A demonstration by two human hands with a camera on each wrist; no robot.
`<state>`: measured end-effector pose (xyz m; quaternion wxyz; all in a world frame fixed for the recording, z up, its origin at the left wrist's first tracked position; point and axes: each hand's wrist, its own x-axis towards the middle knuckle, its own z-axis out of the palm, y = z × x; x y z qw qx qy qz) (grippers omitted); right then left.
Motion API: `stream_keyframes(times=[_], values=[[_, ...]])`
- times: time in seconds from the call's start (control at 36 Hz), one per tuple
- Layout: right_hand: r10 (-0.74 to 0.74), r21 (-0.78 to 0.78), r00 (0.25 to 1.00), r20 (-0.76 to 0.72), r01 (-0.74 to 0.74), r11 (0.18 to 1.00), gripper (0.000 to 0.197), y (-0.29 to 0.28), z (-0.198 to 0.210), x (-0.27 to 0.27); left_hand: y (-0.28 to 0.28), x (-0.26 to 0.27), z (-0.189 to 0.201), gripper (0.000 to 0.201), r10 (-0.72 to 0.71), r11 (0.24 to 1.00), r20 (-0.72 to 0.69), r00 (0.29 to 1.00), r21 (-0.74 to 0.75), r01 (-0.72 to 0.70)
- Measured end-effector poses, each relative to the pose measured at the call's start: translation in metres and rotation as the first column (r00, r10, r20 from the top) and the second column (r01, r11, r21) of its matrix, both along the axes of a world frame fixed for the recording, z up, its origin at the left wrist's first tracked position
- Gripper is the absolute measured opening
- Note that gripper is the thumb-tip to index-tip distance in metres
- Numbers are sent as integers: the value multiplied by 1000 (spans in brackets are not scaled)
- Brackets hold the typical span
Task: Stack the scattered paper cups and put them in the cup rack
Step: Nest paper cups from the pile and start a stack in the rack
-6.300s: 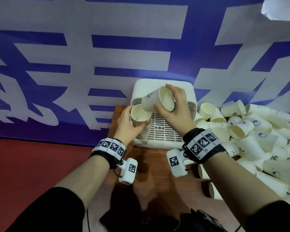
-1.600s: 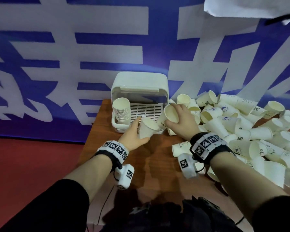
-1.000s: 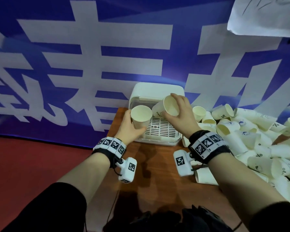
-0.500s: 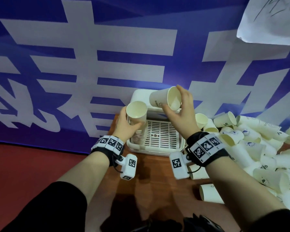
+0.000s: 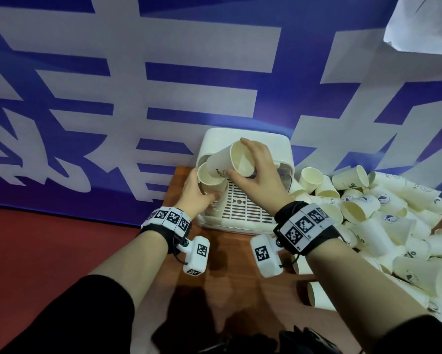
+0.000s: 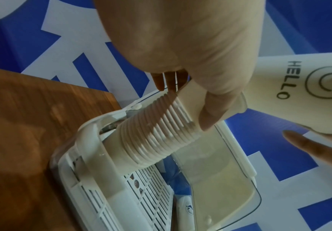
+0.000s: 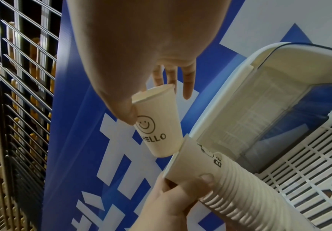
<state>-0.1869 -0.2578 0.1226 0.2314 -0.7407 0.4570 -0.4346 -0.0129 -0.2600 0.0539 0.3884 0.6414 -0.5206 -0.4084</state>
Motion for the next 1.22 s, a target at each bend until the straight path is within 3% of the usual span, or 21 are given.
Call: stream_keyframes(times=[0.31,0.56,0.81,1.0,1.22], values=[[68,72,988,-142,-58,996,67,-14,-20,8,-1,5,-12,75,-41,999,67,997,34,39],[106,94,939,-328,-79,992,68,-15,-28,21,3,24,-20,73,-84,994,-7,996,69,85],[145,178,852,-502,-62,982,70,-15,-46,28,-1,30,-17,23,68,997,-238,969,40,-60],[224,265,865,-448,-112,958,78,-15,-58,28,-4,25,-18,32,-4,1000,-167,986,17,7],[245,352,910,-335,-120,928,73,-15,-64,25,-3,21,-17,34,-20,1000,-102,995,12,22]])
